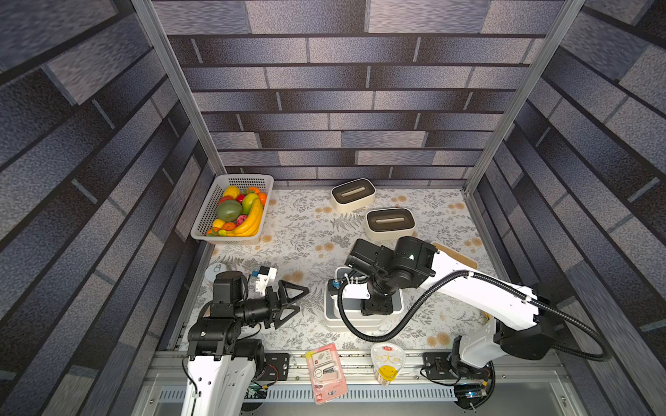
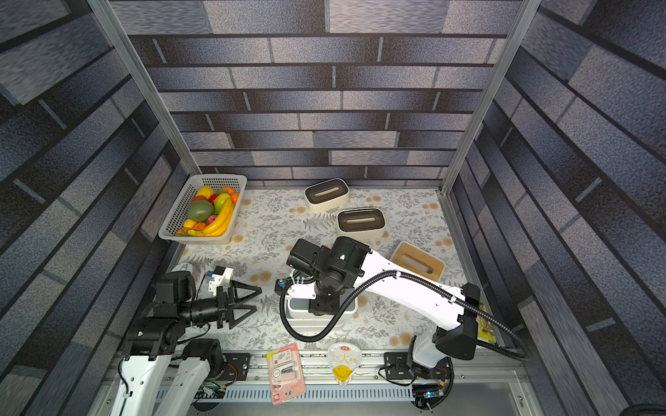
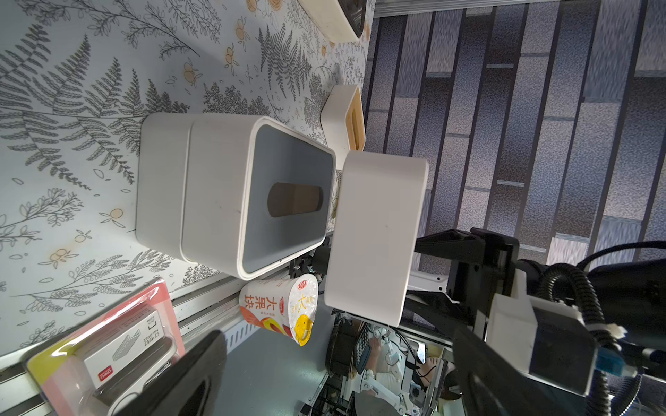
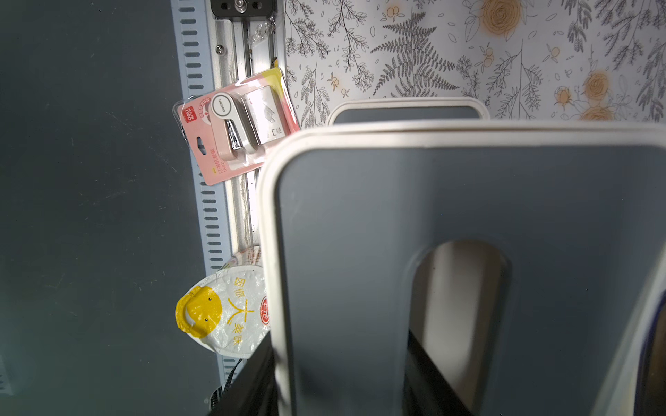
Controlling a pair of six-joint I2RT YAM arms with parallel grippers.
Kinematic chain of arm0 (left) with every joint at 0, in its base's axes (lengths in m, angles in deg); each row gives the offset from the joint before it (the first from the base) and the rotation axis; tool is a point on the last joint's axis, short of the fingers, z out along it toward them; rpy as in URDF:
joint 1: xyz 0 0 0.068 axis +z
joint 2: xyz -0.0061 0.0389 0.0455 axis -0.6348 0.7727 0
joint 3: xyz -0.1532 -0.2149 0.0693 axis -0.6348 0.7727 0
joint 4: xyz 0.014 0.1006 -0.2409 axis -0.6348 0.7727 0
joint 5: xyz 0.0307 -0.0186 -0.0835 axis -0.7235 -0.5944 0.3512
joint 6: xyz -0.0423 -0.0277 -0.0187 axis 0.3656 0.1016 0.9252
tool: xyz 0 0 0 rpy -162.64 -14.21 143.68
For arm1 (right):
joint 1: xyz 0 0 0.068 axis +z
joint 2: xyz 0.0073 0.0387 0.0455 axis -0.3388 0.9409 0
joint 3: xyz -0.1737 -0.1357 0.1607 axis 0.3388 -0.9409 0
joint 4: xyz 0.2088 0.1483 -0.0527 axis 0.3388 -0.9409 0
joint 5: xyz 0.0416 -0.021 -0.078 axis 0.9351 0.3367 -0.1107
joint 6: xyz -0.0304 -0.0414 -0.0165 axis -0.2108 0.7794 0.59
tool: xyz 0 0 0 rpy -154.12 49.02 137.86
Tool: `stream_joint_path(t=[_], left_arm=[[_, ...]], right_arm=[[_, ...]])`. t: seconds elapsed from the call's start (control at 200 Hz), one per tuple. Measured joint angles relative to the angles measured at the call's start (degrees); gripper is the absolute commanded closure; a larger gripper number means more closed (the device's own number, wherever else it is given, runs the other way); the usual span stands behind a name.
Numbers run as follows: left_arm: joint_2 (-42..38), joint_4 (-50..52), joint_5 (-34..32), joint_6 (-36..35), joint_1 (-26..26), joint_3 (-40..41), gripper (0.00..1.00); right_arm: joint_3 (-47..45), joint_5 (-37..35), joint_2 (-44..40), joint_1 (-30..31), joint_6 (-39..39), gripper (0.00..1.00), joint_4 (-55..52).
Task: Stack the tissue boxes
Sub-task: Place the tissue box at the tissue box.
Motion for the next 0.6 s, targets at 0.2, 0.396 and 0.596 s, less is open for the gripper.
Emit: stream_joint_path(t=[0.2,0.396,0.596], left_arm=[[0.0,2.6,0.0,-0.8,0.3,0.0,0.00],[0.0,3.3,0.0,-1.1,0.3,0.3,0.00],[0.0,3.8,0.0,-2.2,0.3,1.1,0.00]], right_arm=[[0.0,0.0,1.7,0.9,0.0,0.62,1.2],[0.0,-0.7,3.8,1.5,0.0,0.62,1.3],[0.0,-2.1,4.5,1.7,0.0,0.62,1.5]])
